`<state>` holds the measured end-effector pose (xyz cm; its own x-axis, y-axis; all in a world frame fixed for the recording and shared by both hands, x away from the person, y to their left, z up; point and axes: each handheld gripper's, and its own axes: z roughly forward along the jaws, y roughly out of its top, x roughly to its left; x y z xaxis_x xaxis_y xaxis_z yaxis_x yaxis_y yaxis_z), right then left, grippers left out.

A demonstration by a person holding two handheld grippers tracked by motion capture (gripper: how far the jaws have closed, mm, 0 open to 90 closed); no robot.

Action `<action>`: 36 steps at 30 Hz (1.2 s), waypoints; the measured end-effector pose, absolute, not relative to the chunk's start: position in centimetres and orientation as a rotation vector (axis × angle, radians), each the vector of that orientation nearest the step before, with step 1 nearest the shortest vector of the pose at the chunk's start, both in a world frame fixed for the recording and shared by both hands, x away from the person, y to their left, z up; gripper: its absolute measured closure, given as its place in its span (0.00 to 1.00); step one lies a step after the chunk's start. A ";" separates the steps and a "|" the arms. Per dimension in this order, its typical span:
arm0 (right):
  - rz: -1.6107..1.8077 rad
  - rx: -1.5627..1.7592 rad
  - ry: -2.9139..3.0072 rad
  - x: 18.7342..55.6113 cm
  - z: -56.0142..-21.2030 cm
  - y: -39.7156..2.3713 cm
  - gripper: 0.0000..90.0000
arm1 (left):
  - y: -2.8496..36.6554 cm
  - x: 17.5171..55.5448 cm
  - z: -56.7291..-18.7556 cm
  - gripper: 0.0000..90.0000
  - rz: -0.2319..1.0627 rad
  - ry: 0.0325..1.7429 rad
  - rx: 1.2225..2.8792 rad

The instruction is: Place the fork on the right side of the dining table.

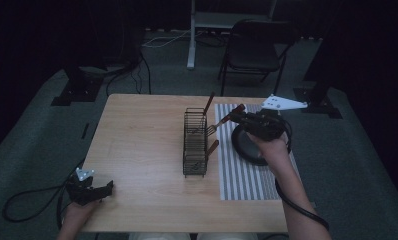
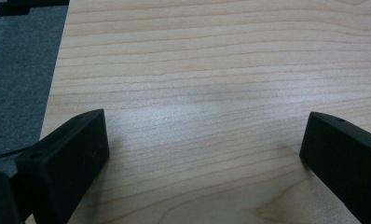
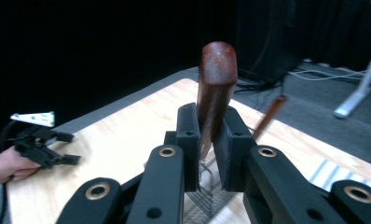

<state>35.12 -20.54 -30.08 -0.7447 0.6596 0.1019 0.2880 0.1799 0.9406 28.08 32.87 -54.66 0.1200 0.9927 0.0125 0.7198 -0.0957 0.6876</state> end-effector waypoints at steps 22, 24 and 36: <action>1.420 1.158 2.047 30.9 -37.2 -26.5 0.90 | 32.9 28.1 -54.7 0.02 0.672 1.653 1.874; 1.423 1.172 2.042 30.8 -37.6 -26.7 0.90 | 32.9 28.1 -54.7 0.02 0.672 1.653 1.874; 1.427 1.369 1.982 27.5 -43.3 -28.2 0.90 | 32.8 28.0 -54.7 0.02 0.672 1.657 1.871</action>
<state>27.48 -28.16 -43.31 -0.4781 0.8430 0.2466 0.5015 0.0315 0.8646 28.03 32.85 -54.66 0.1166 0.9931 0.0111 0.7202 -0.0922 0.6876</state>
